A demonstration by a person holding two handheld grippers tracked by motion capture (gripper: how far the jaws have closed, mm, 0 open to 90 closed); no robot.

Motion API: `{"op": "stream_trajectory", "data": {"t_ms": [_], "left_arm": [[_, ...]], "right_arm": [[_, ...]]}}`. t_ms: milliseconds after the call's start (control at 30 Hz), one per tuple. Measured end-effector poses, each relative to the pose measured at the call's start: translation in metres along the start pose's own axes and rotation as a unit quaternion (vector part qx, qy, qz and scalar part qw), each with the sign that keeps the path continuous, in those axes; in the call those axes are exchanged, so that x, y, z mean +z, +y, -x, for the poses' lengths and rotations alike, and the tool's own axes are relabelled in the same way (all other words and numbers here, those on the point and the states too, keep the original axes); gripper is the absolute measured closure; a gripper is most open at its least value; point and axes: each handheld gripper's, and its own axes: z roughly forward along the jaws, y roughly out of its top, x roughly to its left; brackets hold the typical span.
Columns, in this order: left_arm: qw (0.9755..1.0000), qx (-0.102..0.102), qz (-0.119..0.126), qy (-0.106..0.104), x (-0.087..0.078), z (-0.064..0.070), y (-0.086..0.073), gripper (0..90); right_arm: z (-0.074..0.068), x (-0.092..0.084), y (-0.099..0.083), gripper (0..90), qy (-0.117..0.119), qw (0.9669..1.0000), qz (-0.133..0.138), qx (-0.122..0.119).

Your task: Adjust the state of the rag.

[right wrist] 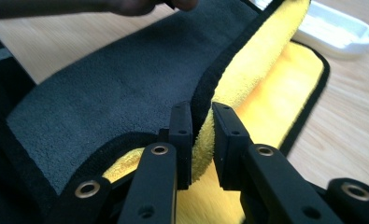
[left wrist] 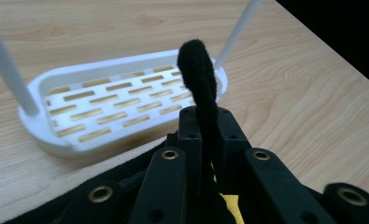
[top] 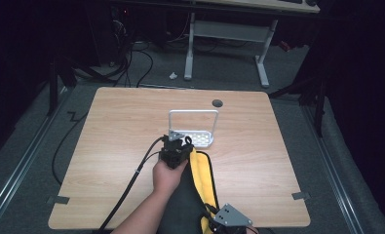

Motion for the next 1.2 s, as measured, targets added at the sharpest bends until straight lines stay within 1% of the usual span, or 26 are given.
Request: {"op": "stream_trajectory", "data": {"t_ms": [33, 100, 167, 200, 300, 333, 367, 467, 533, 600, 667, 700, 733, 800, 833, 933, 1000, 1033, 1133, 1200], "left_arm": [[1.0, -0.002, -0.004, -0.003, 0.003, 0.001, -0.001, 80.5], [0.9999, -0.003, -0.013, -0.009, 0.009, 0.003, -0.003, 78.6], [0.9997, -0.005, -0.017, -0.019, 0.012, 0.005, -0.004, 73.3], [0.9997, -0.002, -0.012, -0.023, 0.012, 0.006, -0.005, 69.6], [0.9995, 0.013, -0.005, -0.028, 0.007, 0.008, -0.005, 60.7], [0.9994, 0.015, 0.0, -0.032, 0.004, 0.008, -0.005, 58.3], [0.9992, 0.016, 0.005, -0.038, 0.002, 0.009, -0.005, 56.4], [0.9989, 0.029, 0.009, -0.035, -0.007, 0.008, -0.007, 54.2], [0.9989, 0.033, 0.009, -0.031, -0.012, 0.005, -0.011, 53.9], [0.9989, 0.037, 0.004, -0.028, -0.018, -0.001, -0.019, 53.9], [0.9986, 0.049, 0.001, -0.019, -0.026, -0.006, -0.028, 53.9], [0.9986, 0.049, 0.0, -0.019, -0.03, -0.01, -0.032, 53.9], [0.9988, 0.046, -0.003, -0.019, -0.036, -0.015, -0.039, 54.0], [0.9989, 0.045, 0.0, -0.016, -0.045, -0.023, -0.048, 54.4], [0.999, 0.042, 0.005, -0.017, -0.052, -0.029, -0.055, 55.0], [0.9993, 0.033, 0.0, -0.017, -0.068, -0.045, -0.073, 56.3], [0.9995, 0.027, 0.001, -0.017, -0.078, -0.05, -0.082, 56.9], [0.9995, 0.024, -0.001, -0.019, -0.085, -0.053, -0.088, 57.4], [0.9987, 0.02, 0.018, -0.044, -0.099, -0.051, -0.098, 60.0], [0.9982, 0.024, 0.021, -0.051, -0.102, -0.049, -0.103, 62.5]], "right_arm": [[0.002, 0.0, -0.003, 78.7, 0.001, 1.0, -0.004, 0.006], [0.004, 0.002, -0.006, 77.8, 0.001, 0.9998, -0.017, 0.01], [0.006, 0.003, -0.007, 72.4, 0.002, 0.9996, -0.022, 0.016], [0.007, 0.004, -0.007, 68.3, 0.001, 0.9996, -0.021, 0.018], [0.007, 0.004, -0.006, 64.3, -0.002, 0.9996, -0.021, 0.021], [0.008, 0.004, -0.006, 62.7, -0.005, 0.9996, -0.018, 0.023], [0.009, 0.003, -0.006, 61.8, -0.009, 0.9995, -0.016, 0.025], [0.012, 0.002, -0.005, 61.4, -0.021, 0.9993, -0.009, 0.029], [0.015, 0.001, -0.005, 61.2, -0.025, 0.9993, -0.005, 0.028], [0.017, 0.0, -0.005, 61.3, -0.027, 0.999, -0.002, 0.035], [0.019, 0.001, -0.006, 61.4, -0.027, 0.999, -0.004, 0.036], [0.019, 0.001, -0.006, 61.5, -0.028, 0.9988, -0.006, 0.039], [0.02, 0.002, -0.007, 61.9, -0.028, 0.9988, -0.008, 0.039], [0.021, 0.003, -0.007, 62.9, -0.029, 0.9988, -0.008, 0.039], [0.021, 0.004, -0.007, 63.3, -0.03, 0.9988, -0.009, 0.038], [0.022, 0.006, -0.008, 64.9, -0.032, 0.9985, -0.012, 0.042], [0.024, 0.008, -0.009, 65.5, -0.031, 0.9985, -0.015, 0.043], [0.025, 0.008, -0.009, 66.3, -0.032, 0.9984, -0.016, 0.043], [0.028, 0.009, -0.009, 69.5, -0.035, 0.9984, -0.016, 0.042], [0.035, 0.009, -0.008, 72.6, -0.041, 0.9982, -0.009, 0.043]]}}
